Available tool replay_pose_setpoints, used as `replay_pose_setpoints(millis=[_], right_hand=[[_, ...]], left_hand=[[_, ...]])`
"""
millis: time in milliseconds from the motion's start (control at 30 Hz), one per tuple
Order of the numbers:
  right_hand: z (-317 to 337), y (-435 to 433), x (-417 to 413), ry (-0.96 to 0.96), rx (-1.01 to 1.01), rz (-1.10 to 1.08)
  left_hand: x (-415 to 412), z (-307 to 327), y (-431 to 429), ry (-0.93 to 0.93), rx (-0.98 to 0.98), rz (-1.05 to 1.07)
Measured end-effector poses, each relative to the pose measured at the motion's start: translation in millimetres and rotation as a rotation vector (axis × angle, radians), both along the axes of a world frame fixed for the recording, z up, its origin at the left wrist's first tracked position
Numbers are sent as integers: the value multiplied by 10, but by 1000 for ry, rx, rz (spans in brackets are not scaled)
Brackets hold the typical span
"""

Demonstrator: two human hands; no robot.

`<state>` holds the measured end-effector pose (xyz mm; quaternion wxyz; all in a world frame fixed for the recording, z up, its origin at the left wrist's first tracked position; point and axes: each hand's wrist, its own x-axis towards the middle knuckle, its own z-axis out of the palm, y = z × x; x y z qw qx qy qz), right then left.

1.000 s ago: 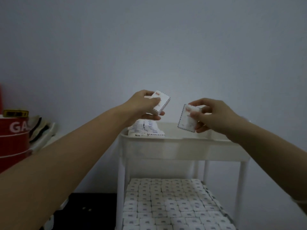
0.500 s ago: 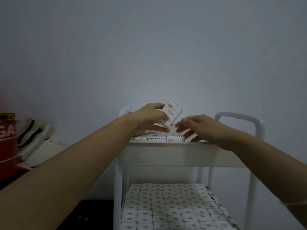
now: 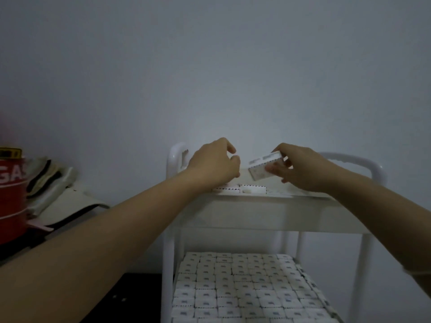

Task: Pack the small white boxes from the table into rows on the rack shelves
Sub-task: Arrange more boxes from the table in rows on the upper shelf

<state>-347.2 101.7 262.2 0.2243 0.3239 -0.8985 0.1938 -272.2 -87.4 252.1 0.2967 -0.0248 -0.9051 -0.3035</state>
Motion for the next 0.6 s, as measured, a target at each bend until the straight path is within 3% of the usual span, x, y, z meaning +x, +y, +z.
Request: replay_pose_setpoints(millis=[67,333,467,600], right_hand=[[2,-31,3,-29,58,-3],[-32,-192,163,-284,-111,324],[-117,-249,229,-262,-2,255],[-137,-227,308,-285,-19,172]], left_hand=[[63,-34,4,42,-1,-47],[355,-105,-8,103,20,-106],[491,-132,-63,185,26,-54],[774,-247,-166,232,52,-82]])
